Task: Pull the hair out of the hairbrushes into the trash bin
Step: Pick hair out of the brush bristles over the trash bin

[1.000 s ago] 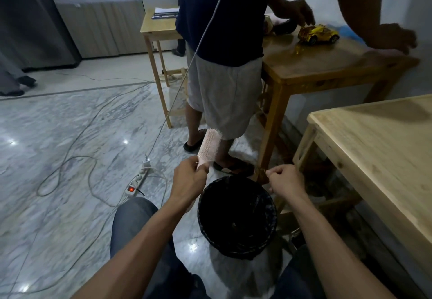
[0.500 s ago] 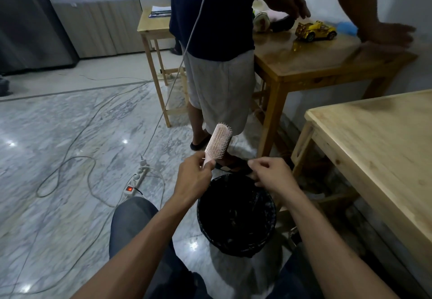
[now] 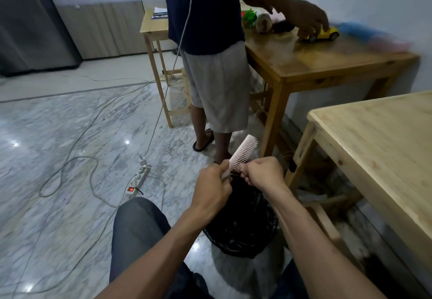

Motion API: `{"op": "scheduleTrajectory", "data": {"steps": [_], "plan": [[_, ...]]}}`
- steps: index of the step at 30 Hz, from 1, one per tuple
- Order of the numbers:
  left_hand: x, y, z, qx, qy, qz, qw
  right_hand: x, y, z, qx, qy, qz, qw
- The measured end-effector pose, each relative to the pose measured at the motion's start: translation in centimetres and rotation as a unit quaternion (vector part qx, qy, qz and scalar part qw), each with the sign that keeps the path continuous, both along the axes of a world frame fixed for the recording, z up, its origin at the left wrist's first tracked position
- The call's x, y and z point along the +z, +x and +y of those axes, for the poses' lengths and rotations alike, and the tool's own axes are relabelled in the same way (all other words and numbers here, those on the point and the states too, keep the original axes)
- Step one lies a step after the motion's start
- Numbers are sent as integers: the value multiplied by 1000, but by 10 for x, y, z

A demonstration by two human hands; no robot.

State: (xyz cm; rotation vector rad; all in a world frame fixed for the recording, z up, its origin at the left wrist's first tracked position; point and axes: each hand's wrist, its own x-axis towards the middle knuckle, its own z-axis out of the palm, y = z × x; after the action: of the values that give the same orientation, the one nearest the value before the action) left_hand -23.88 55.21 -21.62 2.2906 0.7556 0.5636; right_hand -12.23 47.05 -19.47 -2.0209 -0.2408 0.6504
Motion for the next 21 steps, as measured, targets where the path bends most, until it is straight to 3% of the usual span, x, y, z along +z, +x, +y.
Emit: {"op": "scheduleTrajectory", "data": {"steps": [3, 10, 17, 21], "plan": [[-4, -3, 12, 65, 6, 34, 997, 7, 1, -7, 7, -48, -83, 995], [-4, -17, 33, 93, -4, 41, 995, 5, 25, -25, -10, -8, 56, 998], [-8, -15, 30, 80, 9, 56, 995, -11, 20, -24, 134, -161, -88, 974], [-7, -14, 29, 68, 0, 64, 996, -14, 26, -17, 125, -40, -40, 991]]}}
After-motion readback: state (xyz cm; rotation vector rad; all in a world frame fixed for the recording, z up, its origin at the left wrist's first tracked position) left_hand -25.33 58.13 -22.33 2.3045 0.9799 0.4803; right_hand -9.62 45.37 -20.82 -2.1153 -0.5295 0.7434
